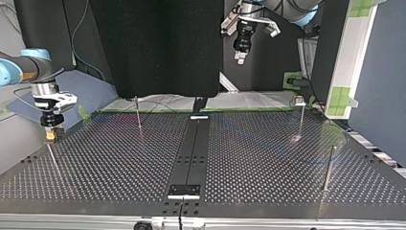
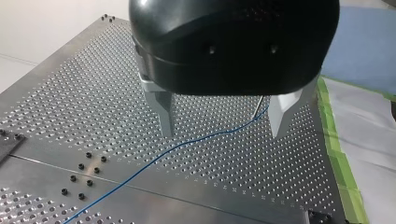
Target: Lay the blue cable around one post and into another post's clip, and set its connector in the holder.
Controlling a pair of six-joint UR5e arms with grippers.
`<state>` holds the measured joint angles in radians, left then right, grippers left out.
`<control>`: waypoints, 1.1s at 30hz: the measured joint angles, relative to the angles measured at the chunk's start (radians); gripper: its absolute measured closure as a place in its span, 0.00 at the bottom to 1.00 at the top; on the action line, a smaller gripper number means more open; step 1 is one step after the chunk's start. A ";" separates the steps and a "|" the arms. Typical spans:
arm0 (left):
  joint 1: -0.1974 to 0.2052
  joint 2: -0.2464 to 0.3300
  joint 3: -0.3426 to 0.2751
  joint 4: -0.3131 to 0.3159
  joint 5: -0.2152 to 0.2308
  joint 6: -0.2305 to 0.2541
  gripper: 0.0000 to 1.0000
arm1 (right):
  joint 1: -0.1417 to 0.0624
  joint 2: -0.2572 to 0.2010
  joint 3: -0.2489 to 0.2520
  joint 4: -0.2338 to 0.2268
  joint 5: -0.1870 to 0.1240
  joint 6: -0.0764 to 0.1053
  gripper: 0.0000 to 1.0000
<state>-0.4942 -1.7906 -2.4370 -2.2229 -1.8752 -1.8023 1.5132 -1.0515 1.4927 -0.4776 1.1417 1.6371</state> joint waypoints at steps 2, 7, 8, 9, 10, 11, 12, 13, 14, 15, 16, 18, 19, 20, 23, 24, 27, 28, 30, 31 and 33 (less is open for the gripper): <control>0.000 0.000 0.000 0.000 0.000 0.000 0.00 | 0.000 0.000 -0.004 -0.001 0.000 0.004 1.00; 0.000 0.000 0.000 0.000 0.000 0.000 0.00 | -0.002 0.001 -0.015 -0.006 0.000 0.015 1.00; 0.000 0.000 0.000 0.000 0.000 0.000 0.00 | -0.003 0.001 -0.016 -0.006 0.000 0.017 1.00; 0.000 0.000 0.000 0.000 0.000 0.000 0.00 | -0.003 0.001 -0.018 -0.007 -0.001 0.019 1.00; 0.000 0.000 0.000 0.000 0.000 0.000 0.00 | -0.004 0.001 -0.020 -0.009 -0.001 0.022 1.00; 0.000 0.000 0.000 0.000 0.001 0.000 0.00 | -0.004 0.001 -0.022 -0.009 -0.002 0.023 1.00; 0.000 0.000 0.000 0.000 0.001 0.000 0.00 | -0.005 0.001 -0.023 -0.009 -0.002 0.025 1.00; 0.000 0.000 0.000 0.000 0.001 0.000 0.00 | -0.005 0.001 -0.025 -0.010 -0.003 0.027 1.00; 0.000 0.000 0.000 0.000 0.001 0.000 0.00 | -0.005 0.001 -0.026 -0.010 -0.003 0.028 1.00; 0.000 0.000 0.000 0.000 0.001 0.000 0.00 | -0.005 0.002 -0.026 -0.010 -0.003 0.029 1.00; 0.000 0.000 0.000 0.000 0.001 0.000 0.00 | -0.005 0.002 -0.027 -0.011 -0.004 0.029 1.00; 0.000 0.000 0.000 0.000 0.001 0.000 0.00 | -0.005 0.002 -0.028 -0.011 -0.003 0.030 1.00; 0.000 0.000 0.000 0.000 0.002 0.000 0.00 | -0.005 0.002 -0.029 -0.010 -0.003 0.029 1.00; 0.000 0.000 0.000 0.000 0.002 0.000 0.00 | -0.005 0.002 -0.029 -0.010 -0.003 0.029 1.00; 0.000 0.000 0.000 0.000 0.002 0.000 0.00 | -0.005 0.002 -0.029 -0.010 -0.003 0.030 1.00; 0.000 0.000 0.000 0.000 0.002 0.000 0.00 | -0.005 0.002 -0.029 -0.010 -0.003 0.030 1.00; 0.000 0.000 0.001 0.000 0.001 0.000 0.00 | -0.005 0.002 -0.030 -0.010 -0.009 0.033 1.00; 0.000 0.000 0.001 0.000 0.001 0.000 0.00 | -0.004 0.002 -0.030 -0.010 -0.013 0.034 1.00; 0.000 0.000 0.001 0.000 0.001 0.000 0.00 | -0.002 0.002 -0.030 -0.010 -0.016 0.036 1.00; 0.000 0.000 0.001 0.000 0.000 0.000 0.00 | 0.000 0.002 -0.030 -0.010 -0.017 0.036 0.91; 0.000 0.000 0.000 0.000 0.000 0.000 0.00 | 0.000 0.001 -0.030 -0.008 -0.019 0.036 0.76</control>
<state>-0.4941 -1.7906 -2.4366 -2.2229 -1.8750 -1.8023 1.5131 -1.0501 1.4628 -0.4861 1.1232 1.6735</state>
